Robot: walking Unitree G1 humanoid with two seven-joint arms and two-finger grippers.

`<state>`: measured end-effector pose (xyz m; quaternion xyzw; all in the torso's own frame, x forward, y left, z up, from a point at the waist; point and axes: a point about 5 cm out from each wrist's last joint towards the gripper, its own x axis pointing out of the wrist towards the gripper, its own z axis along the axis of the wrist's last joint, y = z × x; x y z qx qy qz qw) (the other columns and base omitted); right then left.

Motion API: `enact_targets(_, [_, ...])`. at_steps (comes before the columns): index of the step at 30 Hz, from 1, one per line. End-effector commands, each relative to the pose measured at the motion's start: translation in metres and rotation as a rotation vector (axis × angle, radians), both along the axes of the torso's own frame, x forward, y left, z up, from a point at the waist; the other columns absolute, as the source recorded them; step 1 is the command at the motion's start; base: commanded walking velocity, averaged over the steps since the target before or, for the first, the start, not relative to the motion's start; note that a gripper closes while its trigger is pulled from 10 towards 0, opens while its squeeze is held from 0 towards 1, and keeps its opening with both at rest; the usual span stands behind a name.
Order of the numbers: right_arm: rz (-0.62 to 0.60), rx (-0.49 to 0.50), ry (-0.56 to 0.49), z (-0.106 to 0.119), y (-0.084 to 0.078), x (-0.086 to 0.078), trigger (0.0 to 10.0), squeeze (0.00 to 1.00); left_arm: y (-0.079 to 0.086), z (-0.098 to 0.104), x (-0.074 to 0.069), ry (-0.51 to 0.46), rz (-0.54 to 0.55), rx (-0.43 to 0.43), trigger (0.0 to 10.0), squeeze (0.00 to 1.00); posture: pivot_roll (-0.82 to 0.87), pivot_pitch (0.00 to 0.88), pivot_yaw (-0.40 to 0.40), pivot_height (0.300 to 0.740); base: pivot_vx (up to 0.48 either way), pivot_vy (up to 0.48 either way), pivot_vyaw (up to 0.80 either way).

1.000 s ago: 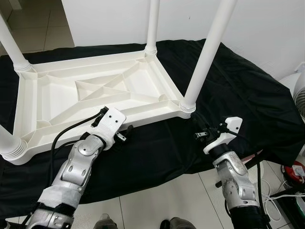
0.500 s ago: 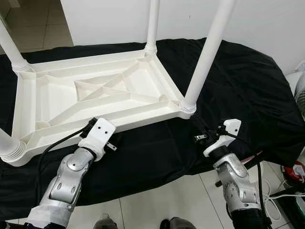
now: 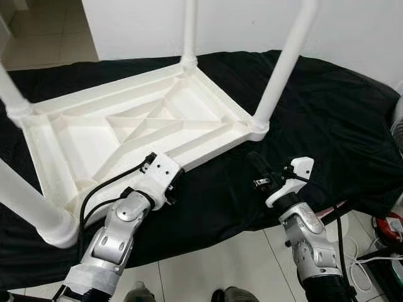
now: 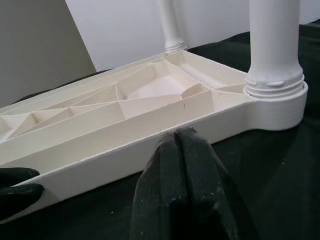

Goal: Building children table

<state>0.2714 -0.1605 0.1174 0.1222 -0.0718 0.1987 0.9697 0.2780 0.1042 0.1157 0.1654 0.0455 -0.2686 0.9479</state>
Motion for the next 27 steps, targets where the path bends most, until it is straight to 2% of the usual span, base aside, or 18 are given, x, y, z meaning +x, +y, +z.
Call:
enact_targets(1, [-0.012,-0.012,0.012,-0.002,-0.002,-0.002,10.0,0.0,0.001,-0.005,-0.001,0.017,0.023,0.018,0.0,0.0,0.04,0.013,-0.03,0.74,0.0,0.0,0.0])
enact_targets(4, [-0.014,-0.012,0.013,-0.003,-0.002,-0.002,10.0,0.0,-0.003,-0.003,0.0,0.01,0.018,0.013,0.0,0.0,0.04,0.013,-0.029,0.74,0.0,0.0,0.0])
enact_targets(5, [-0.016,-0.011,0.012,-0.002,-0.001,-0.002,10.0,0.0,-0.006,0.0,0.002,-0.002,0.01,0.01,0.7,0.0,0.04,0.013,-0.029,0.74,0.0,0.0,0.0])
enact_targets(6, [-0.012,-0.01,0.009,-0.002,0.001,-0.001,10.0,0.0,-0.011,0.004,0.002,-0.026,-0.008,0.012,9.3,0.0,0.04,0.012,-0.03,0.74,0.0,0.0,0.0])
enact_targets(7, [-0.007,-0.009,0.007,-0.002,0.004,-0.001,10.0,0.0,-0.015,0.006,0.002,-0.041,-0.026,0.007,10.0,0.0,0.04,0.013,-0.03,0.74,0.0,0.0,0.0])
enact_targets(9, [0.0,-0.013,0.003,-0.002,0.009,-0.001,10.0,0.0,-0.021,0.011,-0.002,-0.061,-0.093,-0.024,10.0,0.0,0.04,0.012,-0.032,0.74,0.0,0.0,0.0])
enact_targets(11, [0.0,-0.013,0.003,-0.002,0.009,-0.001,10.0,0.0,-0.021,0.011,-0.002,-0.061,-0.093,-0.024,10.0,0.0,0.04,0.012,-0.032,0.74,0.0,0.0,0.0])
enact_targets(12, [0.001,-0.014,0.002,-0.001,0.01,0.0,10.0,0.0,-0.023,0.012,-0.006,-0.07,-0.131,-0.034,10.0,0.0,0.04,0.015,-0.031,0.74,0.0,0.0,0.0])
enact_targets(15, [0.004,-0.013,0.0,-0.001,0.013,0.001,10.0,0.0,-0.021,0.01,-0.009,-0.078,-0.164,-0.007,10.0,0.0,0.04,0.019,-0.034,0.74,0.0,0.0,0.0])
enact_targets(17, [0.006,-0.014,-0.001,-0.001,0.014,0.001,10.0,0.0,-0.017,0.007,-0.007,-0.07,-0.155,0.026,10.0,0.0,0.05,0.023,-0.035,0.74,0.0,0.0,0.0])
enact_targets(24, [0.003,-0.014,-0.001,-0.001,0.013,0.0,10.0,0.0,-0.012,0.009,-0.005,-0.065,-0.139,0.01,10.0,0.0,0.05,0.026,-0.035,0.74,0.0,0.0,0.0])
enact_targets(25, [-0.004,-0.014,-0.002,-0.001,0.012,0.001,10.0,0.0,-0.013,0.009,-0.002,-0.068,-0.143,0.016,0.0,0.0,0.05,0.03,-0.033,0.74,0.0,0.0,0.0])
enact_targets(27, [-0.006,-0.012,-0.004,0.0,0.012,0.001,10.0,0.0,-0.018,0.009,-0.001,-0.069,-0.159,0.01,0.0,0.0,0.04,0.036,-0.033,0.74,0.0,0.0,0.0])
